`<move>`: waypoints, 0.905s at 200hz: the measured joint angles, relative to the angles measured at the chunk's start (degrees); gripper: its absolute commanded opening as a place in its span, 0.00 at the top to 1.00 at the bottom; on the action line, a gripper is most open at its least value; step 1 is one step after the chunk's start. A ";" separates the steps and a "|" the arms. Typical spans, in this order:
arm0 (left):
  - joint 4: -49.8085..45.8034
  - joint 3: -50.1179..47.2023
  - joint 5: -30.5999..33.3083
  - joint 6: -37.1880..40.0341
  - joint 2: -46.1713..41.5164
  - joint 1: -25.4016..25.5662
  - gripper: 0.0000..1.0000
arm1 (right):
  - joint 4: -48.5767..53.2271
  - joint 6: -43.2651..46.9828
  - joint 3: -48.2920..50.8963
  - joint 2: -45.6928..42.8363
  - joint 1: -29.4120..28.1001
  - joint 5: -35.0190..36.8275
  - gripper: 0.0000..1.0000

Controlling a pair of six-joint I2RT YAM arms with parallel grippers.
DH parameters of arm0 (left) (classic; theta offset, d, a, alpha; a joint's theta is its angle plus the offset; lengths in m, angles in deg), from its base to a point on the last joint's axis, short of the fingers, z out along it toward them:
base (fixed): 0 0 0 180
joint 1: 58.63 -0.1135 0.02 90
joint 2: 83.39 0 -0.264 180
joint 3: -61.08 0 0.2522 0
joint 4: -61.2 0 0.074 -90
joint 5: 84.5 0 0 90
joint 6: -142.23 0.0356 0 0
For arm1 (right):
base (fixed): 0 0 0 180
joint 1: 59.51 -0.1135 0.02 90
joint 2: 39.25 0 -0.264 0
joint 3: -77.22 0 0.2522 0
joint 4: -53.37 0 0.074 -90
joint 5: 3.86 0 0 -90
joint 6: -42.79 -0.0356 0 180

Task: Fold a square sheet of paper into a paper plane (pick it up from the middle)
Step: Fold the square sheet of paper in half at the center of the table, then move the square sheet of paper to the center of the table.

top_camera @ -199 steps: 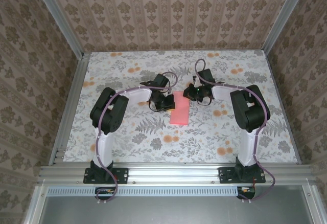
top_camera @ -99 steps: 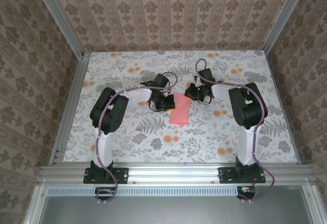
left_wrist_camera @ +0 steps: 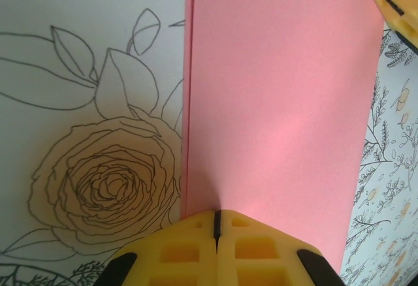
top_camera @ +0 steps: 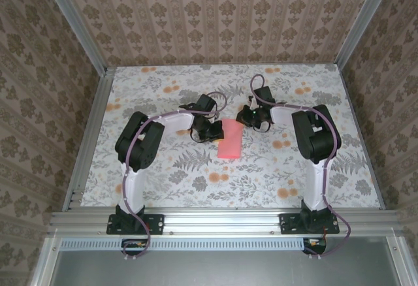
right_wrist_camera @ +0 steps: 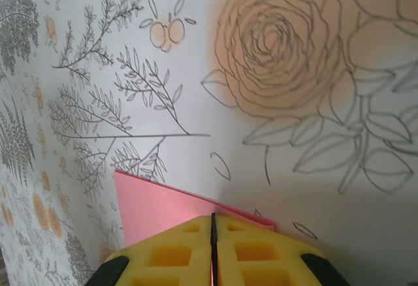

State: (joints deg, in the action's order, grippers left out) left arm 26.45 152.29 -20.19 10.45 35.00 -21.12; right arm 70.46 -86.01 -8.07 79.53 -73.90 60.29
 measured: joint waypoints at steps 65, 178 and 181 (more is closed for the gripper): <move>0.20 0.00 0.02 0.02 0.02 0.02 0.94 | 0.15 -0.22 -2.56 0.81 1.66 2.43 0.83; 0.24 0.00 0.02 -0.02 0.00 0.02 0.94 | 1.38 -0.44 14.71 -17.57 -2.71 0.46 0.81; 0.24 0.00 0.02 -0.02 0.00 0.02 0.94 | 1.44 -0.44 15.02 -17.57 -3.08 0.26 0.81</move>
State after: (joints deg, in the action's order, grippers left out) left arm 26.69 152.29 -20.17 10.43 35.00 -21.09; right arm 71.91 -86.45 6.95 61.95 -76.98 60.56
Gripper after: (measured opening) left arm 0.056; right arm 0.199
